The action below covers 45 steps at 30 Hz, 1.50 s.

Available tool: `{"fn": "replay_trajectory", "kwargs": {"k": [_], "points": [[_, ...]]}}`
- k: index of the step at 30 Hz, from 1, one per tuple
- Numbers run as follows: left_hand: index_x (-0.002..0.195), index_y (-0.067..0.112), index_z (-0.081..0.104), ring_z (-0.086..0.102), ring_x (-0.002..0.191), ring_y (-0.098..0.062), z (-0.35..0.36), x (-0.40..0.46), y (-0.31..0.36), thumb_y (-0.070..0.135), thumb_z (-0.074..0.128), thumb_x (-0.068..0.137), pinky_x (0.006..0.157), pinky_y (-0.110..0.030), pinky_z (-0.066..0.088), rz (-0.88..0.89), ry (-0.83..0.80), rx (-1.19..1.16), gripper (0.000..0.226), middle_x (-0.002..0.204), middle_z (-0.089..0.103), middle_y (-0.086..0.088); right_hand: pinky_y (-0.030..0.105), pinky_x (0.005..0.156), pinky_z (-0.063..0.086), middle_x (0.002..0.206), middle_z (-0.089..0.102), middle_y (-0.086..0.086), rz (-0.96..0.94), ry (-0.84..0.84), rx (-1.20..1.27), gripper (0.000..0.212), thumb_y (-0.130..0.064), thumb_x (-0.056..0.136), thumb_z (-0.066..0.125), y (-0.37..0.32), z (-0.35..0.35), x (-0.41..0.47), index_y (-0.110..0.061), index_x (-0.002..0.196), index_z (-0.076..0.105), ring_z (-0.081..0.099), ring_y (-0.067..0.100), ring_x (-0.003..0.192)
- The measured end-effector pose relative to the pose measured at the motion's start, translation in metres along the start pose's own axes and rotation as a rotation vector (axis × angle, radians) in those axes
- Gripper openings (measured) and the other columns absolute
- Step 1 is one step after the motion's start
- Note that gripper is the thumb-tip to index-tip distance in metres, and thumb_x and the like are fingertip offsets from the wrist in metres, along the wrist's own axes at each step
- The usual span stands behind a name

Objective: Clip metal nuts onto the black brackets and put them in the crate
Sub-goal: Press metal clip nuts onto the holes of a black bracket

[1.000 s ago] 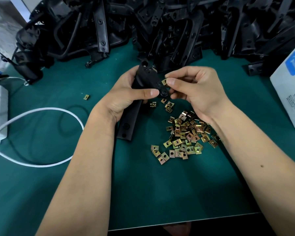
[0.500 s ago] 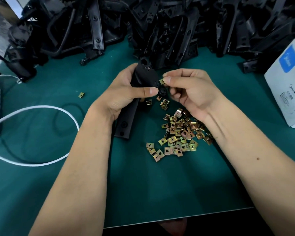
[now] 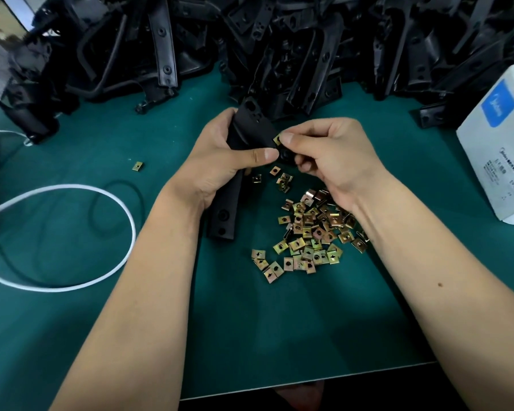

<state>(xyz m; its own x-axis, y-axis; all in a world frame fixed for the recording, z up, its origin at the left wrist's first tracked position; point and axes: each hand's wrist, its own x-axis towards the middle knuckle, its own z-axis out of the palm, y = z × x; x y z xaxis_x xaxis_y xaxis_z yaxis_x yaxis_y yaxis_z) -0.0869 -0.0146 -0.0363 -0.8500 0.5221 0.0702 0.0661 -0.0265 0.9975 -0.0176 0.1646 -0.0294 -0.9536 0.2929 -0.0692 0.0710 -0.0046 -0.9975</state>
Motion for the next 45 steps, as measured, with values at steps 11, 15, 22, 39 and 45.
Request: {"fn": "replay_trajectory", "kwargs": {"k": [11, 15, 22, 39, 45], "points": [[0.121, -0.003, 0.056, 0.070, 0.095, -0.018, 0.000, -0.002, 0.002, -0.008, 0.083, 0.075, 0.088, -0.033, 0.060, 0.008, 0.078, 0.000, 0.054, 0.104, 0.073, -0.008, 0.028, 0.064, 0.043, 0.091, 0.064, 0.013, -0.005, -0.049, 0.056, 0.021, -0.011, 0.102, 0.059, 0.003, 0.010, -0.003, -0.008, 0.090, 0.076, 0.050, 0.013, 0.070], [0.116, 0.005, 0.057, 0.069, 0.079, -0.015, -0.006, -0.002, 0.003, -0.004, 0.081, 0.079, 0.070, -0.028, 0.057, -0.032, 0.045, -0.043, 0.045, 0.090, 0.073, 0.000, 0.024, 0.062, 0.044, 0.092, 0.075, 0.004, -0.050, -0.054, -0.049, 0.029, -0.024, 0.106, 0.057, 0.001, 0.000, 0.002, -0.010, 0.095, 0.080, 0.059, 0.012, 0.076], [0.096, 0.016, 0.057, 0.044, 0.062, -0.016, -0.020, -0.002, 0.003, 0.015, 0.068, 0.091, 0.059, -0.029, 0.036, -0.065, 0.006, -0.229, 0.012, 0.088, 0.058, -0.009, 0.023, 0.068, 0.043, 0.086, 0.062, -0.007, -0.286, -0.058, -0.941, 0.021, -0.042, 0.089, 0.077, 0.010, 0.006, 0.000, -0.022, 0.085, 0.072, 0.057, 0.008, 0.076], [0.120, 0.008, 0.057, 0.041, 0.061, -0.022, -0.003, -0.008, 0.006, 0.024, 0.058, 0.101, 0.058, -0.032, 0.035, -0.143, -0.168, -0.215, 0.025, 0.105, 0.052, -0.022, 0.021, 0.065, 0.054, 0.090, 0.078, 0.007, 0.004, 0.048, 0.305, 0.010, -0.004, 0.092, 0.073, -0.005, 0.006, -0.005, -0.009, 0.099, 0.079, 0.067, 0.011, 0.073], [0.121, 0.009, 0.060, 0.044, 0.058, -0.020, -0.003, -0.004, 0.002, 0.025, 0.059, 0.103, 0.055, -0.029, 0.040, -0.128, -0.209, -0.217, 0.024, 0.104, 0.055, -0.020, 0.024, 0.062, 0.057, 0.083, 0.076, 0.011, -0.018, 0.027, 0.320, 0.009, 0.001, 0.091, 0.073, -0.005, 0.009, -0.007, -0.004, 0.096, 0.078, 0.069, 0.015, 0.069]]}}
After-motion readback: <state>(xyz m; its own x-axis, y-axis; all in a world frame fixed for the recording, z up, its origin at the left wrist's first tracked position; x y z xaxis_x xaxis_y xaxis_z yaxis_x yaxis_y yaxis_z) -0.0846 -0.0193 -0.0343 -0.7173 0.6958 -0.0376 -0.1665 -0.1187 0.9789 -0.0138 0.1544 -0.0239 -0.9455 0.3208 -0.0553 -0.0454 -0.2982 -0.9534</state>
